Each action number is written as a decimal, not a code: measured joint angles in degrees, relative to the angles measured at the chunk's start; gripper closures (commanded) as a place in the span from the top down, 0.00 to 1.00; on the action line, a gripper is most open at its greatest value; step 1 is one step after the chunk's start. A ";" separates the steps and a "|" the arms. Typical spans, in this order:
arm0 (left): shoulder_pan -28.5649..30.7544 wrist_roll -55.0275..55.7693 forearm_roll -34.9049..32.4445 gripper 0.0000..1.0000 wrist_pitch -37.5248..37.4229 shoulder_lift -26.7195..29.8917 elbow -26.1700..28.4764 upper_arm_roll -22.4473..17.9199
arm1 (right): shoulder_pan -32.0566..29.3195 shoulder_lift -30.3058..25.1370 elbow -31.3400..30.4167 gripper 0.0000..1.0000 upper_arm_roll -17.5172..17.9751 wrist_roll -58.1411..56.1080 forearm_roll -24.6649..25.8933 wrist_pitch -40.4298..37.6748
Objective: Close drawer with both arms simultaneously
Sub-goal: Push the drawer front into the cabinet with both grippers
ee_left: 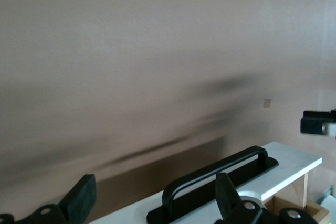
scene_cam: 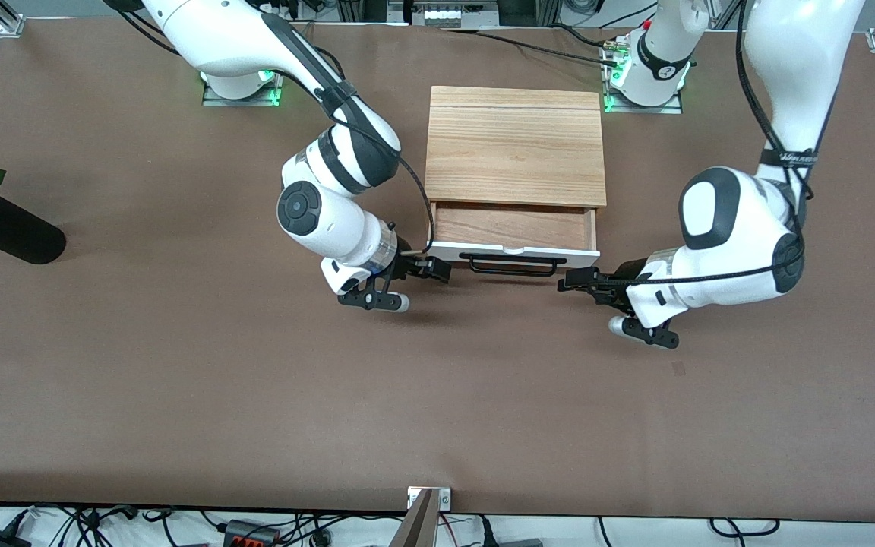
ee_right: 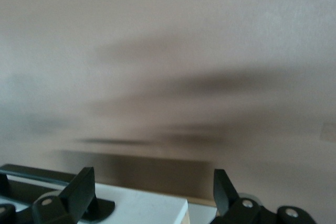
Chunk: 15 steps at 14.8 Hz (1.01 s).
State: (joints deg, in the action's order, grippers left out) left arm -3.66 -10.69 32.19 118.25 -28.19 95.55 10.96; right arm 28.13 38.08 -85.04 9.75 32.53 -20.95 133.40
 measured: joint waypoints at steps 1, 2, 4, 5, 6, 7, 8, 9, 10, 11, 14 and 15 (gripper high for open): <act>0.06 -0.43 1.27 1.00 0.17 -0.30 0.95 0.27 | 0.04 0.01 0.00 1.00 0.00 0.00 -0.08 -0.90; 0.07 -0.85 2.03 1.00 0.26 -0.34 1.94 0.52 | 0.05 0.01 0.00 1.00 0.00 0.00 -0.10 -1.71; 0.10 -1.41 2.46 1.00 0.26 -0.33 3.40 0.85 | 0.07 0.01 0.00 1.00 0.00 0.00 -0.12 -3.26; 0.17 -1.80 2.53 1.00 0.20 -0.33 3.97 0.92 | 0.08 0.01 0.00 1.00 0.00 0.00 -0.12 -4.26; 0.26 -2.05 2.59 1.00 0.00 -0.32 4.54 0.97 | 0.11 0.01 0.00 1.00 0.00 0.00 -0.13 -5.23; 0.35 -2.18 2.61 1.00 -0.23 -0.32 5.04 0.99 | 0.15 0.01 0.00 1.00 0.01 0.00 -0.16 -5.97; 0.43 -2.25 2.62 1.00 -0.76 -0.33 5.36 1.01 | 0.22 0.00 0.01 1.00 0.05 0.00 -0.35 -6.59; 0.50 -2.30 2.62 1.00 -1.66 -0.32 5.48 1.02 | 0.28 0.00 0.01 1.00 0.18 0.00 -0.83 -7.13; 0.60 -2.32 2.63 1.00 -2.59 -0.32 5.52 1.02 | 0.36 -0.01 0.02 1.00 0.25 0.00 -1.42 -7.56; 0.75 -2.33 2.63 1.00 -3.62 -0.31 5.52 1.02 | 0.39 -0.02 0.05 1.00 0.24 0.00 -1.63 -7.79; 1.59 -2.44 2.65 1.00 -6.61 -0.28 5.52 1.03 | 0.39 -0.02 0.27 1.00 0.24 0.00 -1.92 -9.14; 1.84 -2.55 2.65 1.00 -6.99 -0.28 5.52 1.03 | 0.39 -0.02 0.37 1.00 0.24 0.00 -1.98 -9.63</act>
State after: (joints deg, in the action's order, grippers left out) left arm -1.83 -13.24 34.85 111.26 -28.47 101.07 11.99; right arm 28.51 38.06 -84.67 9.99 32.53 -22.92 123.77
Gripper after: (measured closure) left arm 0.000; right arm 0.000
